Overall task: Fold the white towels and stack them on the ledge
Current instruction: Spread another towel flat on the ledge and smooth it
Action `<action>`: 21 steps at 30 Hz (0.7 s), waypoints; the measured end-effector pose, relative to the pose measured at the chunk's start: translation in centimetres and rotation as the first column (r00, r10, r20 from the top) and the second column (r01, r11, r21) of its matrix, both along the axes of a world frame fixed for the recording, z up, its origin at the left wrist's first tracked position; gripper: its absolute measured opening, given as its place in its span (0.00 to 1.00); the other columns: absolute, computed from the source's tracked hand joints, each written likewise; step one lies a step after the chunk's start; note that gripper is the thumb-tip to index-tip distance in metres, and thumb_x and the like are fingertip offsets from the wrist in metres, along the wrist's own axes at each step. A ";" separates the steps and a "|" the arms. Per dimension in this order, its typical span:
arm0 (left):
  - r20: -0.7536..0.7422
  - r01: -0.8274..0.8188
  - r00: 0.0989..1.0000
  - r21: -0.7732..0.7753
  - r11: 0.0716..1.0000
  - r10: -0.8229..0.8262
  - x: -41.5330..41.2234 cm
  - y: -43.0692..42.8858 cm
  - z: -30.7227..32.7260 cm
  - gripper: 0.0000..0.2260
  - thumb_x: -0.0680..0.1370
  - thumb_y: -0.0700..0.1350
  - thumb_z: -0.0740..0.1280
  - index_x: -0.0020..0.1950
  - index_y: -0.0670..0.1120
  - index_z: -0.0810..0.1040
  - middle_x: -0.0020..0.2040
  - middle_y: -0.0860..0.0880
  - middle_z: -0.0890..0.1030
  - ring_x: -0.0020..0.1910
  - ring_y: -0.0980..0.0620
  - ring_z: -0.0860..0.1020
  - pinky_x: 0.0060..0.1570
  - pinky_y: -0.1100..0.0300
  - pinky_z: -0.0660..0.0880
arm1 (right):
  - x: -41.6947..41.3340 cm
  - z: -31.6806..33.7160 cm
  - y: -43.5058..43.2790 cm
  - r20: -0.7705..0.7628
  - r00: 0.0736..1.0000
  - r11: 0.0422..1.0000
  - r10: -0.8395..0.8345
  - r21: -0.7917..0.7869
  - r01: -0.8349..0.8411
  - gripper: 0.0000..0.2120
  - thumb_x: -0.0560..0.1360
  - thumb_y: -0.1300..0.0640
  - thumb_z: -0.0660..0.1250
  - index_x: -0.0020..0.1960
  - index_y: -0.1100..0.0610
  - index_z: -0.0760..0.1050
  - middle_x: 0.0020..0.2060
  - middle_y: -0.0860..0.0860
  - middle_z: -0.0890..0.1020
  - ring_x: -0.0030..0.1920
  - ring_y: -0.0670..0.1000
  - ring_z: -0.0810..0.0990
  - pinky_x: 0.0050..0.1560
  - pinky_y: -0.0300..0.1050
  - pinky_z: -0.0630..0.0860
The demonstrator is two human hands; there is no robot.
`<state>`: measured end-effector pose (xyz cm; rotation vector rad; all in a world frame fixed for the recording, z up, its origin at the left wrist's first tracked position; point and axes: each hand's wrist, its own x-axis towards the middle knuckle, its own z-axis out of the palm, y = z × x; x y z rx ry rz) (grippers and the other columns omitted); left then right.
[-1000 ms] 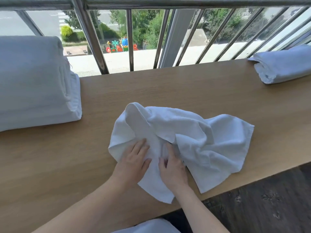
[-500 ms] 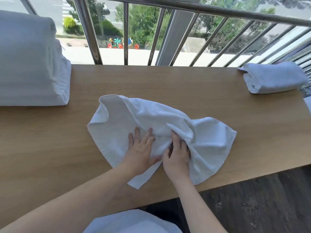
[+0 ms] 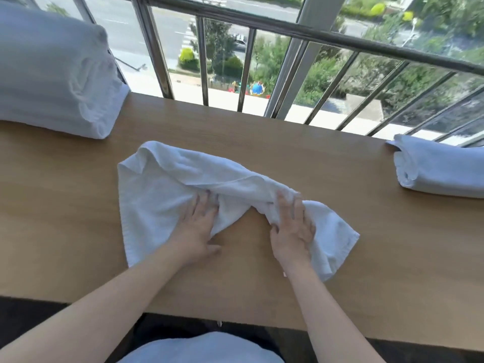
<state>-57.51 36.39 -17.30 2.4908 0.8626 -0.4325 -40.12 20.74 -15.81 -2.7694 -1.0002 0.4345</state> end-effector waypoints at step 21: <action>0.357 -0.105 0.930 0.020 0.994 0.091 3.4 -7.3 0.7 0.24 0.77 0.48 0.70 0.72 0.54 0.71 0.71 0.54 0.70 0.68 0.48 0.68 0.65 0.55 0.61 | 5.7 3.8 -3.0 -0.536 0.840 0.964 -0.084 0.171 0.205 0.05 0.75 0.44 0.68 0.51 0.39 0.76 0.42 0.39 0.82 0.45 0.40 0.79 0.38 0.32 0.71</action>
